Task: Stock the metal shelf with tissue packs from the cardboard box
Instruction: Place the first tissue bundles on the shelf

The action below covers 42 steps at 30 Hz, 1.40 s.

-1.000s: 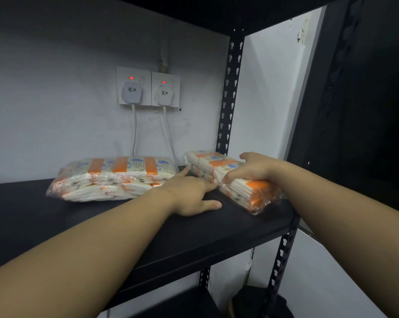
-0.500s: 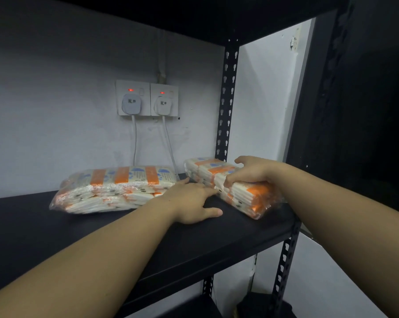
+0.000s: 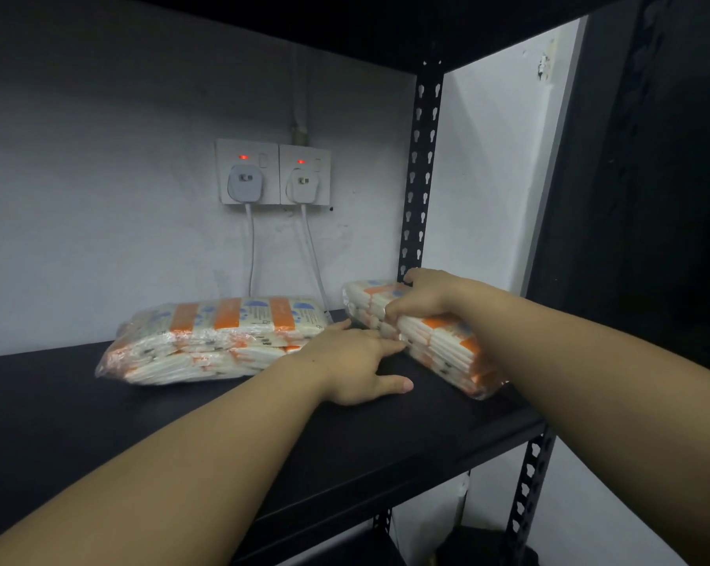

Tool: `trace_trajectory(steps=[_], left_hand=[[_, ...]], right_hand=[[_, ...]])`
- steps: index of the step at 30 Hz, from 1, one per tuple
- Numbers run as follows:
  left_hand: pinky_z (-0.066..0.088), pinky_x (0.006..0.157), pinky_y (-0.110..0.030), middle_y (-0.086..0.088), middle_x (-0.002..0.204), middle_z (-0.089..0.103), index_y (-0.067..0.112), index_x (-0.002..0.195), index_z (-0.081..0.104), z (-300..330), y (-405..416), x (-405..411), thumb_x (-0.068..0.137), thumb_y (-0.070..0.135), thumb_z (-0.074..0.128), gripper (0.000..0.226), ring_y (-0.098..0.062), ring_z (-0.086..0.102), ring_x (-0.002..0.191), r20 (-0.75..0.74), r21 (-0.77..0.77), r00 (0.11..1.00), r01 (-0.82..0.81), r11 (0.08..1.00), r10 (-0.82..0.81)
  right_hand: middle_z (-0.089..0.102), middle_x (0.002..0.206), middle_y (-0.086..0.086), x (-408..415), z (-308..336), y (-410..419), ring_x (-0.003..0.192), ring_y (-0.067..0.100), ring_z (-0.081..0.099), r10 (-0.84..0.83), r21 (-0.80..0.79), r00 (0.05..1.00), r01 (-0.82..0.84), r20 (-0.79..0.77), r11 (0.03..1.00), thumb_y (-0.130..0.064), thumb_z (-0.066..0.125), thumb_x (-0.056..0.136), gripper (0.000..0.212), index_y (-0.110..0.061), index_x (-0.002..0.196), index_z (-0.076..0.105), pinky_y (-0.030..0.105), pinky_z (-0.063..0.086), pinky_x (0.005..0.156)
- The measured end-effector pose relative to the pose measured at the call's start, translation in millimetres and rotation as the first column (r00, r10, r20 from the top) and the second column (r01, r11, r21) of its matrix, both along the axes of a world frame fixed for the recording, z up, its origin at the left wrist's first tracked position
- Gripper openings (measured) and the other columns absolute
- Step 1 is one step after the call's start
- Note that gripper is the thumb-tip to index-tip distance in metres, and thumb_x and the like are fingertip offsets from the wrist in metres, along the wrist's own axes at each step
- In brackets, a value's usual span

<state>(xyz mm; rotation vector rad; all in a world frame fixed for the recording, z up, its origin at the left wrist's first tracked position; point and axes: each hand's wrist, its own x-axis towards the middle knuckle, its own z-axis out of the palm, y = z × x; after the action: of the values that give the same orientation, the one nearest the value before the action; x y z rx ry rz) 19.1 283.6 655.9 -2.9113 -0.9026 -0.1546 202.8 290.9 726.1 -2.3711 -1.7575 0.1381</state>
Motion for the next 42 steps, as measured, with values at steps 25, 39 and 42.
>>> trace_trajectory(steps=[25, 39, 42], left_hand=[[0.034, 0.120, -0.043, 0.002, 0.158, 0.047, 0.026, 0.150, 0.053, 9, -87, -98, 0.094, 0.069, 0.053, 0.071, -0.022, 0.042, 0.144, 0.169, -0.012, 0.982, -0.077, 0.997, 0.078], [0.001, 0.130, -0.043, 0.000, 0.172, 0.020, 0.020, 0.164, 0.024, -79, -233, -213, 0.103, 0.061, 0.041, 0.076, -0.018, 0.010, 0.160, 0.327, 0.071, 0.941, -0.120, 0.990, 0.091], [0.002, 0.128, -0.037, -0.003, 0.169, 0.028, 0.017, 0.161, 0.032, -129, -253, -232, 0.102, 0.053, 0.051, 0.072, -0.021, 0.020, 0.158, 0.374, 0.019, 0.926, -0.062, 0.998, 0.050]], right_hand=[[0.065, 0.137, -0.001, -59, -32, -170, 0.122, 0.025, 0.059, 0.097, 0.392, 0.990, -0.131, 0.104, 0.911, -0.054, 0.064, 0.089, 0.052, -0.031, 0.135, 0.063, 0.037, 0.050, 0.097], [0.034, 0.165, -0.004, -183, -152, -315, 0.153, 0.016, 0.024, 0.207, 0.377, 0.977, -0.207, 0.041, 0.903, -0.063, 0.052, 0.097, 0.070, -0.030, 0.158, 0.039, 0.038, 0.022, 0.125], [0.035, 0.165, -0.003, -196, -197, -340, 0.152, 0.016, 0.026, 0.214, 0.344, 0.977, -0.198, -0.007, 0.918, -0.062, 0.053, 0.097, 0.071, -0.029, 0.158, 0.038, 0.039, 0.025, 0.124]])
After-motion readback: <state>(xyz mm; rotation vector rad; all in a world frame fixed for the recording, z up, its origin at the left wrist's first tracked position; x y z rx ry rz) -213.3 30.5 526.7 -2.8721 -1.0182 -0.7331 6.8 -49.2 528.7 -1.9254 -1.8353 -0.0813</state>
